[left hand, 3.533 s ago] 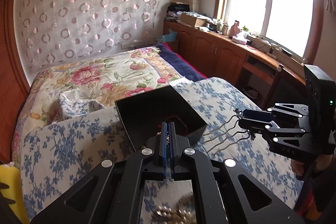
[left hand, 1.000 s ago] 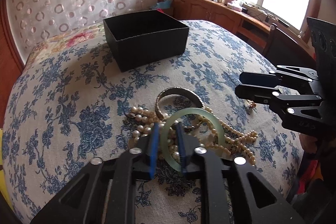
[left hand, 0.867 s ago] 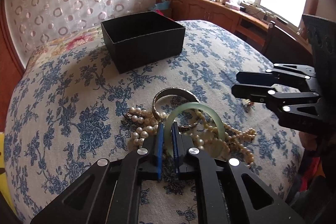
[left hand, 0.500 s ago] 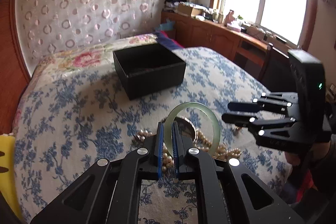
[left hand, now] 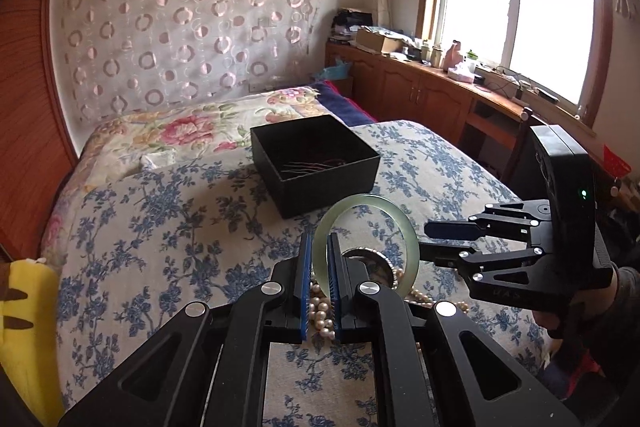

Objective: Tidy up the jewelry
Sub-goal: 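Lift the jade bangle with the left tool and carry it to the black box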

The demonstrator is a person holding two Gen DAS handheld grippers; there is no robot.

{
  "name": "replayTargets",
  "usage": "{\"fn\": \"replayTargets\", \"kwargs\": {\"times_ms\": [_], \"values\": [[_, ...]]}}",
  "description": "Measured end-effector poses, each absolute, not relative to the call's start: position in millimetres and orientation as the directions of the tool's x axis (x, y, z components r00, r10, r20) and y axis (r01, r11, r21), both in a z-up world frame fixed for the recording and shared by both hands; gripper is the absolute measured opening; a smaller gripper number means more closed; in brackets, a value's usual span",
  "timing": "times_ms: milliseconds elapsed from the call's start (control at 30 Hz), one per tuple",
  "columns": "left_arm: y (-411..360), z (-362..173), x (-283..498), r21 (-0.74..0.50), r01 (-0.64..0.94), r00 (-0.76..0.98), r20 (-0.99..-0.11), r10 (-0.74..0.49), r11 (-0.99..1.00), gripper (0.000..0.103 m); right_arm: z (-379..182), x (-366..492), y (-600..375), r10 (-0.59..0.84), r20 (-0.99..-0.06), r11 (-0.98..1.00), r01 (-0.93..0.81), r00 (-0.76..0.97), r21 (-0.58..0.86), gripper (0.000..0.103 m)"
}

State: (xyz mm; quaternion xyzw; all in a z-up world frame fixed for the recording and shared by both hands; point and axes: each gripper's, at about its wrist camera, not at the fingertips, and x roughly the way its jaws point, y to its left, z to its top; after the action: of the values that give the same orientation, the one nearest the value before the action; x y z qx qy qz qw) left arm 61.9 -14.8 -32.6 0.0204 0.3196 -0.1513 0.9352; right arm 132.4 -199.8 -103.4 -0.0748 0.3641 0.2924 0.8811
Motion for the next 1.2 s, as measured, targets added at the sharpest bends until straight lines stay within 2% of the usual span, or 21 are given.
{"fn": "replayTargets", "kwargs": {"times_ms": [133, 200, 433, 567, 600, 1200], "values": [[-7.7, -34.5, 61.0, -0.063, 0.276, 0.755, -0.604, -0.257, 0.959, 0.007, -107.9, 147.4, -181.6, 0.471, -0.703, 0.801, -0.593, 0.533, 0.087, 0.030], [-5.0, -34.4, 60.0, -0.065, 0.267, 0.758, -0.602, -0.251, 0.962, 0.007, -111.7, 153.1, -172.8, 0.469, -0.717, 0.792, -0.605, 0.516, 0.082, 0.025], [-0.5, -34.7, 60.3, -0.066, 0.250, 0.764, -0.599, -0.239, 0.966, 0.007, -123.3, 164.0, -155.9, 0.438, -0.760, 0.784, -0.618, 0.481, 0.060, 0.020], [0.7, -34.0, 60.5, -0.067, 0.246, 0.767, -0.596, -0.237, 0.967, 0.007, -128.8, 167.9, -155.4, 0.423, -0.772, 0.788, -0.614, 0.474, 0.055, 0.013], [1.0, -33.8, 60.7, -0.068, 0.244, 0.768, -0.595, -0.236, 0.967, 0.007, -129.0, 168.2, -155.7, 0.423, -0.772, 0.788, -0.614, 0.475, 0.054, 0.006], [6.6, -37.6, 89.7, -0.063, 0.221, 0.765, -0.608, -0.213, 0.973, 0.007, -90.5, 172.1, -183.7, 0.403, -0.694, 0.822, -0.570, 0.597, -0.012, 0.005]]}}
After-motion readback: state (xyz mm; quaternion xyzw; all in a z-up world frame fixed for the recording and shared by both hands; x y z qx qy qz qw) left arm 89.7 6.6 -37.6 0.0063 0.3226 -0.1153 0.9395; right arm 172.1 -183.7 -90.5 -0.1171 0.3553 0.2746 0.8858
